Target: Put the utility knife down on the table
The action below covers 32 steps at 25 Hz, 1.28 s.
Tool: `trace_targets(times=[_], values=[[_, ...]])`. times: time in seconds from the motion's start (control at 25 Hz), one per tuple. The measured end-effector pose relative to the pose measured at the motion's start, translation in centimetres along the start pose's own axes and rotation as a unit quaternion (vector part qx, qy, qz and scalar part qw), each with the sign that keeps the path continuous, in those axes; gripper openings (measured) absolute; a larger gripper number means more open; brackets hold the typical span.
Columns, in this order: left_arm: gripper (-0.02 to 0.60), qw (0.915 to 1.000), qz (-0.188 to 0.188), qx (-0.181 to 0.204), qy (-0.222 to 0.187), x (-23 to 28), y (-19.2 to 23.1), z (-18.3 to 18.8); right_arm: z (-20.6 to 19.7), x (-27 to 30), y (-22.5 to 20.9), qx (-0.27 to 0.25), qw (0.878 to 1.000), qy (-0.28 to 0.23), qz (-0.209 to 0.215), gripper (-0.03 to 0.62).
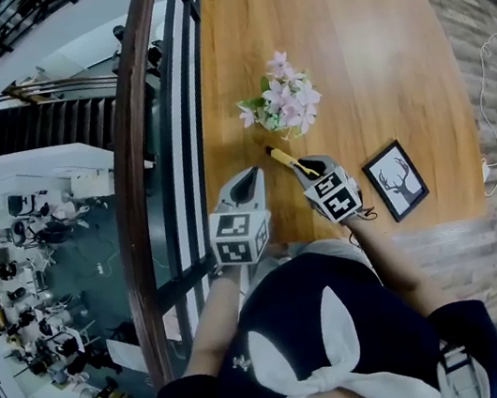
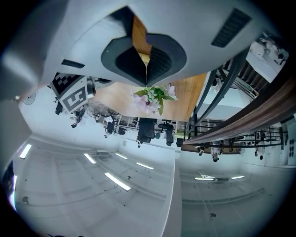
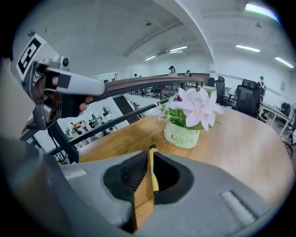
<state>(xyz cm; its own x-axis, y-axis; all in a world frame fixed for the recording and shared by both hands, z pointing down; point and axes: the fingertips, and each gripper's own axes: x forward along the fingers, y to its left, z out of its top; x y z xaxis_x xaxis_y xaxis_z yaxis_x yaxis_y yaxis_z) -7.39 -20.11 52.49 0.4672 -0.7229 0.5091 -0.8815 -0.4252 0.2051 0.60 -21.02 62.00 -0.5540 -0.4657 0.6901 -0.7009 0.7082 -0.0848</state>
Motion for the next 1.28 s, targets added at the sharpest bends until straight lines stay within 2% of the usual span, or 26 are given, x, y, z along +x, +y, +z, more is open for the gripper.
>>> trace_targets(times=[0.12, 0.72, 1.28], values=[[0.018, 1.0, -0.005, 0.003, -0.002, -0.4, -0.6, -0.2, 0.7, -1.2, 0.5, 0.002, 1.0, -0.015, -0.003, 0.0], [0.018, 0.9992, -0.035, 0.018, -0.005, -2.4, -4.0, -1.3, 2.5, -7.1, 2.8, 0.015, 0.997, -0.075, -0.028, -0.002], [0.018, 0.9981, -0.056, 0.027, 0.003, -3.1, -6.4, -1.9, 2.5, -9.7, 3.7, 0.013, 0.995, -0.092, -0.041, -0.003]])
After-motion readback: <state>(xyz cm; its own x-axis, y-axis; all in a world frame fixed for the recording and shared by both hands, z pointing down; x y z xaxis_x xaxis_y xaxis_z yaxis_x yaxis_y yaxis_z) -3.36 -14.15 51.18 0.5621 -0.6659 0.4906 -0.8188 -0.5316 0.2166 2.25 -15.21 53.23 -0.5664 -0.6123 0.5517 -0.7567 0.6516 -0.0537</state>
